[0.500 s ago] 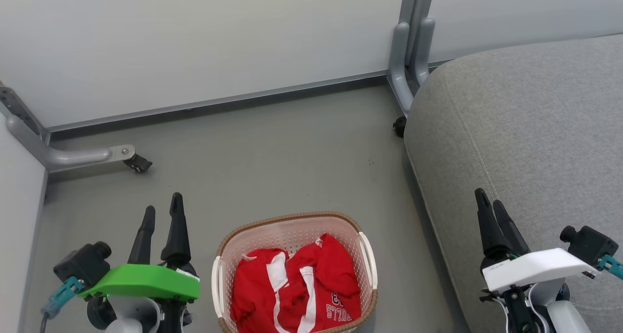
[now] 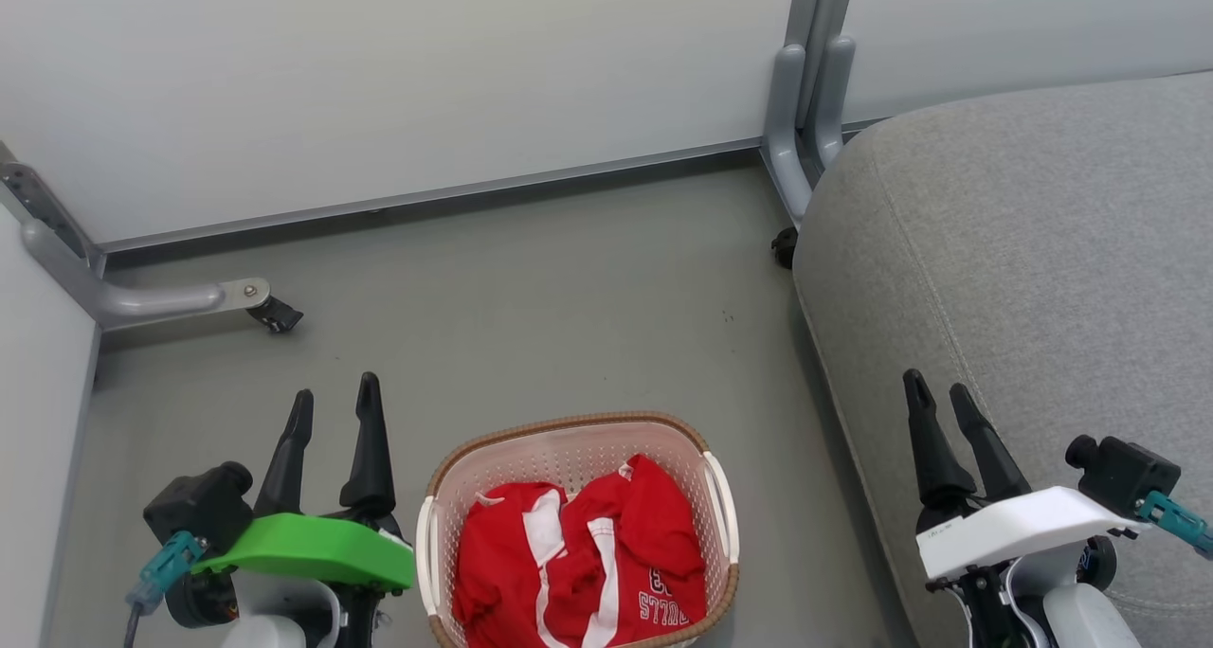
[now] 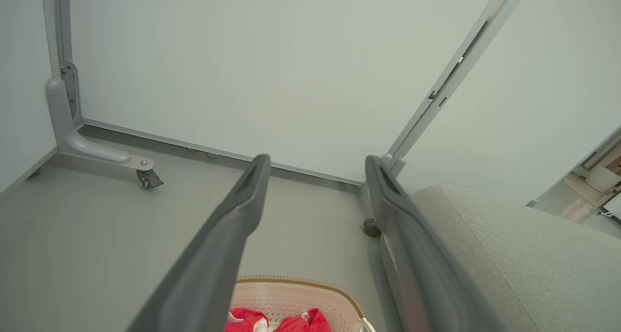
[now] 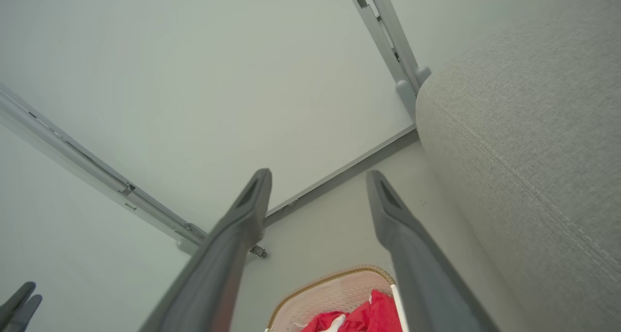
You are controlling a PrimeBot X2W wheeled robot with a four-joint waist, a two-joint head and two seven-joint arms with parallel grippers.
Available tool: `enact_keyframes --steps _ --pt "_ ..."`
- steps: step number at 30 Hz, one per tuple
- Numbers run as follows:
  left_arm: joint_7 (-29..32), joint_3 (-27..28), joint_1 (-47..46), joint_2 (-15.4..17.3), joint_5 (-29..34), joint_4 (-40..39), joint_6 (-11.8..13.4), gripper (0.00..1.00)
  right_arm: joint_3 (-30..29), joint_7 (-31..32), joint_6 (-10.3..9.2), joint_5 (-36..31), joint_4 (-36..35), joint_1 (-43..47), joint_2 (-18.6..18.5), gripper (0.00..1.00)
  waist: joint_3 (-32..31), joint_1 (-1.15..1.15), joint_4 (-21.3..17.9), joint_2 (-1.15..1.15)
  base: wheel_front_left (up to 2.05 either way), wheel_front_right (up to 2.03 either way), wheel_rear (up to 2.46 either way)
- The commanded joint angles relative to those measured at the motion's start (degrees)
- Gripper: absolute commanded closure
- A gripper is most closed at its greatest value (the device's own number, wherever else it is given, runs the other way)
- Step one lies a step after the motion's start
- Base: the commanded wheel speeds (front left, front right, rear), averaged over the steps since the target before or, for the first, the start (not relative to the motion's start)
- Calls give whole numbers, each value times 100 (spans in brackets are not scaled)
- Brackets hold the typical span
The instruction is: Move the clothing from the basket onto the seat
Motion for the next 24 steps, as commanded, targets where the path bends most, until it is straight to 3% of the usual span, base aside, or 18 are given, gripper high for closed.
enact_keyframes --steps 1,24 --pt "-54 -16 -128 48 190 -76 42 0 14 -64 3 -162 -65 -68 -40 0 -1 0 6 0 0 0 0" --pt "-368 -204 -117 52 1416 -183 104 0 162 -372 3 -1437 -38 -91 -53 0 13 0 113 0 0 0 0"
